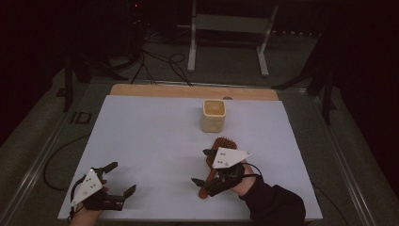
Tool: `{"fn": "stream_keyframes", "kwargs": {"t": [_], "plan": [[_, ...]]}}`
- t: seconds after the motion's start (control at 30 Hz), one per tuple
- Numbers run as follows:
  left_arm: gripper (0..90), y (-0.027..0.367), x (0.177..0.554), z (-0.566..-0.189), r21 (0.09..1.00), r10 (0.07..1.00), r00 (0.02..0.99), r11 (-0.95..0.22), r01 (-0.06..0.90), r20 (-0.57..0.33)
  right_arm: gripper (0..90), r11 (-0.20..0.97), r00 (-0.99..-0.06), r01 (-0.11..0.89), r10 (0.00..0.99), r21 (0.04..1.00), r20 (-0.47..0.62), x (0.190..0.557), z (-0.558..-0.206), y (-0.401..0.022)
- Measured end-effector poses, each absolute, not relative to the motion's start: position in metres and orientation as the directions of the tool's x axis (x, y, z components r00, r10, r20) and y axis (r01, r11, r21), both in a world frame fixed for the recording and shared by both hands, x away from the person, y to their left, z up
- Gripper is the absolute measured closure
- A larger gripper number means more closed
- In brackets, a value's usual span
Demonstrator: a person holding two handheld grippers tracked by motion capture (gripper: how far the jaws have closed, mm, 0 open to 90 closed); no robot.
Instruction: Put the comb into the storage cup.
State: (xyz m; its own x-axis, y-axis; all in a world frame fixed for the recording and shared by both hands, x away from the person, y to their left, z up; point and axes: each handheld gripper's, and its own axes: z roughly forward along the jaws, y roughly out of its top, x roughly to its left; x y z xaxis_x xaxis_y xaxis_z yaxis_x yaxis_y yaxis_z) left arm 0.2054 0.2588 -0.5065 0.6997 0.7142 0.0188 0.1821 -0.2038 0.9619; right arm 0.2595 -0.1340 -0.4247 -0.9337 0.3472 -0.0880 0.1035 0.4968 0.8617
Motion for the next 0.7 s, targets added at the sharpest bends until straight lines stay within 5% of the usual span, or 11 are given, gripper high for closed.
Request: {"fn": "stream_keyframes", "kwargs": {"t": [0.7], "plan": [[0.0, 0.259, 0.205, -0.507, 0.961, 0.713, 0.701, -0.209, 0.184, 0.021, 13.2, 0.580, -0.960, 0.159, 0.280, 0.799, -0.013, 0.260, -0.470, -0.117]]}}
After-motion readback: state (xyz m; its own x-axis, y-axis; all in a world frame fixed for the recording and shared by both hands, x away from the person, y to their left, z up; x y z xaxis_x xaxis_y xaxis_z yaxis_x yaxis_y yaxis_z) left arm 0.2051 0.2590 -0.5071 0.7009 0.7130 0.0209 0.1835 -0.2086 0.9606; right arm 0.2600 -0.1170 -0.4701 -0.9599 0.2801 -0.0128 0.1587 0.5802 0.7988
